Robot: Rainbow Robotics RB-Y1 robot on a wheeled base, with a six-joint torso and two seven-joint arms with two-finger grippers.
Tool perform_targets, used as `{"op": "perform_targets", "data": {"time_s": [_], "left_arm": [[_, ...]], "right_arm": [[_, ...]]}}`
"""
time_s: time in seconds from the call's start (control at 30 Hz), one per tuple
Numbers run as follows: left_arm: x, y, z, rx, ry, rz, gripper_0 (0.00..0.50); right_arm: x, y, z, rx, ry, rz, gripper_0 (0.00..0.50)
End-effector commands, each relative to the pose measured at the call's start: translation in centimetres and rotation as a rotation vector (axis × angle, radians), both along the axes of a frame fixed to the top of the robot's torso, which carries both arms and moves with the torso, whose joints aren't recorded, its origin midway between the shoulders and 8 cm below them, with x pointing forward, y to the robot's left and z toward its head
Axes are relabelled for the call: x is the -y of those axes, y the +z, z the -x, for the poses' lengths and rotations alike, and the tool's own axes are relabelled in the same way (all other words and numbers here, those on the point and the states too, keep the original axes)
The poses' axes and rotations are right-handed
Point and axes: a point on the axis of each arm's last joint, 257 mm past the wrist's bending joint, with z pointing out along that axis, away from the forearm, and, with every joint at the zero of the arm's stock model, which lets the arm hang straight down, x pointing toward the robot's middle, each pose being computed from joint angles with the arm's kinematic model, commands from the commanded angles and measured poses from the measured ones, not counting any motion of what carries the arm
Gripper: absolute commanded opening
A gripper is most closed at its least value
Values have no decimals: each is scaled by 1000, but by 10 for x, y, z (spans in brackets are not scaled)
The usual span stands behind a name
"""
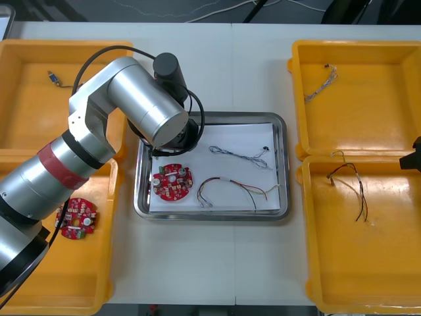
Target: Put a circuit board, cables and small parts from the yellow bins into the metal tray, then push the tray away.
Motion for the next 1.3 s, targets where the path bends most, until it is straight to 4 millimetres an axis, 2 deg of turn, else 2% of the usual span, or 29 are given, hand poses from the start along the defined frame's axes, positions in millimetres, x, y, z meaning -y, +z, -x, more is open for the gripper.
{"op": "perform_targets", "data": {"time_s": [0.03,0.1,0.17,0.27,0.43,0.6,0.83,1.07,1.3], "left_arm": [[16,-1,3,11,-59,-11,322],[16,-1,3,11,-59,-11,451],[16,-1,3,11,-58,-10,500],[15,-1,4,9,-57,-15,500],[8,14,10,-4,-47,-40,500],[0,43,22,-47,-28,-36,500],[-17,83,29,-73,-8,-11,500],[-53,125,29,-62,12,25,500],[-97,152,20,-15,-3,-8,500]], "right_arm": [[-11,6,-1,12,-8,-8,500],[-13,4,-2,9,-1,1,500],[-14,4,-3,11,3,8,500],[-17,4,-4,10,18,13,500],[-29,4,-6,5,60,18,500],[-47,6,-10,3,114,25,500],[-72,10,-15,4,194,45,500],[-107,14,-18,1,308,74,500],[-138,14,-17,-6,427,125,500]]}}
